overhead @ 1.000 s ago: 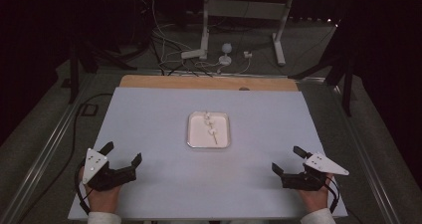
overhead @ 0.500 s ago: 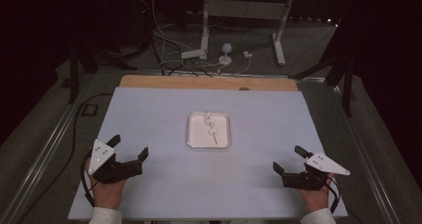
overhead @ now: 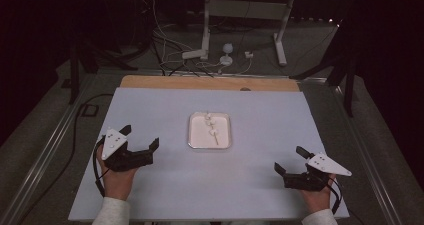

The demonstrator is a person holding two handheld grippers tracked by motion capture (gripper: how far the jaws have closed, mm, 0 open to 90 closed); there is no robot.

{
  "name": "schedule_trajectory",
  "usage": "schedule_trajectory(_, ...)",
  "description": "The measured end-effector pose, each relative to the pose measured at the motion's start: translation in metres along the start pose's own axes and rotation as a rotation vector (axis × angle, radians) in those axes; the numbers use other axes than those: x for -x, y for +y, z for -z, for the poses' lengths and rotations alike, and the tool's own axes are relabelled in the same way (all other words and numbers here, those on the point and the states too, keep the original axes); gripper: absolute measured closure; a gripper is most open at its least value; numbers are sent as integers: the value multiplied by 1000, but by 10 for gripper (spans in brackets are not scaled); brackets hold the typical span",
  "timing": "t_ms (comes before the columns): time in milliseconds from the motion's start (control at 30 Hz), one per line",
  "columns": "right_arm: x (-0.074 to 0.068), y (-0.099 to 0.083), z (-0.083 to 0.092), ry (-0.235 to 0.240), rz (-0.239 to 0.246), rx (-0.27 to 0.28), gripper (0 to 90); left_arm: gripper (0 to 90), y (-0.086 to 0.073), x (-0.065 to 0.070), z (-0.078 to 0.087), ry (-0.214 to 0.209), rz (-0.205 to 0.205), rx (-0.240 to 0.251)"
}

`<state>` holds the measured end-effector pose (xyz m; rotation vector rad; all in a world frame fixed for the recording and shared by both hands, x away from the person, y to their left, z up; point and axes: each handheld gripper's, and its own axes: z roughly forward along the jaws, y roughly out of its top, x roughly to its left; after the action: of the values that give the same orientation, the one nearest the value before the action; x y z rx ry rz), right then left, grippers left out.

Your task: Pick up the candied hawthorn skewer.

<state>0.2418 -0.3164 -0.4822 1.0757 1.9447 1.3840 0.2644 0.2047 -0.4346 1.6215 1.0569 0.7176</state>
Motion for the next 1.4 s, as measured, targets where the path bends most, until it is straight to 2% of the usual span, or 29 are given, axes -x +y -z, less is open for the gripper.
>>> schedule_trajectory(733,1,0,-1,1,-3,-3,0,6,12,22,-47,-25,13,-32)
schedule_trajectory(1067,1,0,-2,3,-1,-4,0,5,10,37,-79,-46,14,-58)
schedule_trajectory(1400,1,0,-2,3,0,-5,0,5,7,47,-99,-57,8,-73)
